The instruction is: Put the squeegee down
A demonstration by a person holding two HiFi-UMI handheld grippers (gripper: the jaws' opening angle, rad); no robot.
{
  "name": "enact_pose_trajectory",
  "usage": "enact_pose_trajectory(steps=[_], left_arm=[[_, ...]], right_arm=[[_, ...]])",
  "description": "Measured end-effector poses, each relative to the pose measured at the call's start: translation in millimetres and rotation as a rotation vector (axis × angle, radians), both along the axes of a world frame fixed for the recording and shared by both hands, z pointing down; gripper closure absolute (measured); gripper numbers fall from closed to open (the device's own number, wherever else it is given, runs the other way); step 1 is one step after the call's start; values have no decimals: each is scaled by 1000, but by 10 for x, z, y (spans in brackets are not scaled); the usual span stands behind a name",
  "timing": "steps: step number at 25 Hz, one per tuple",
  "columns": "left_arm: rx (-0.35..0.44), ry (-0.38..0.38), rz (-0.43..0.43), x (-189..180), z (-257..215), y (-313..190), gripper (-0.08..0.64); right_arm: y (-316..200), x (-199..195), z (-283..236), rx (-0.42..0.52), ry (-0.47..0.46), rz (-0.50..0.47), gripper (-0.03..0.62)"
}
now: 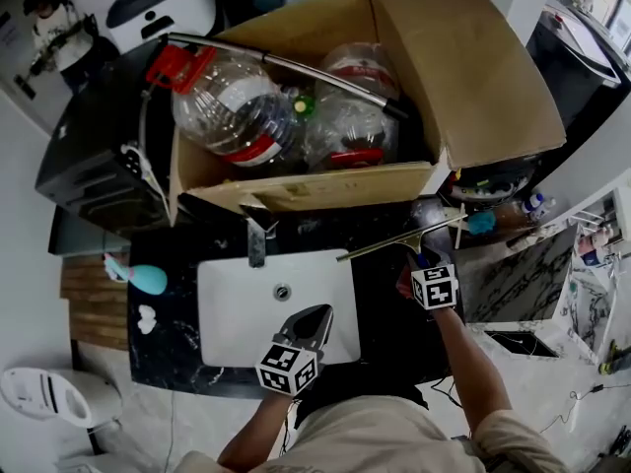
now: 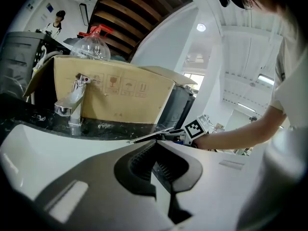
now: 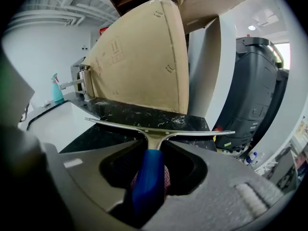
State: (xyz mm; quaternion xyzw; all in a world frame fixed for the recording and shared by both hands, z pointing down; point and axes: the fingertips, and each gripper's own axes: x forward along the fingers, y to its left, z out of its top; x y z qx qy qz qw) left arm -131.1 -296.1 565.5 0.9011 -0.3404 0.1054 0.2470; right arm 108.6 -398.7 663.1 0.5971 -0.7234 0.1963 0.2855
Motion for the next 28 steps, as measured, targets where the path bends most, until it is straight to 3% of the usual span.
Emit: enact_pose_trajectory(steps=[4, 11, 18, 23, 26, 28], left_arm=[[8, -13, 14, 16, 13, 17, 545], [44, -12, 11, 126, -115, 76, 545], [77, 26, -18, 165, -302, 36, 545], [145, 36, -49, 117, -582, -17, 545], [211, 48, -55, 117, -857, 7, 545], [261, 43, -46, 122, -1044, 31, 545]], right_arm=[[17, -33, -60, 3, 20, -17, 446], [308, -34, -445, 74, -43, -40, 448], [854, -202, -870, 164, -39, -160, 457], [1146, -366, -1246, 248, -99, -188, 461], [1276, -381, -1558, 319, -114, -206, 534], [1343, -386, -1747, 359, -121, -211, 540]])
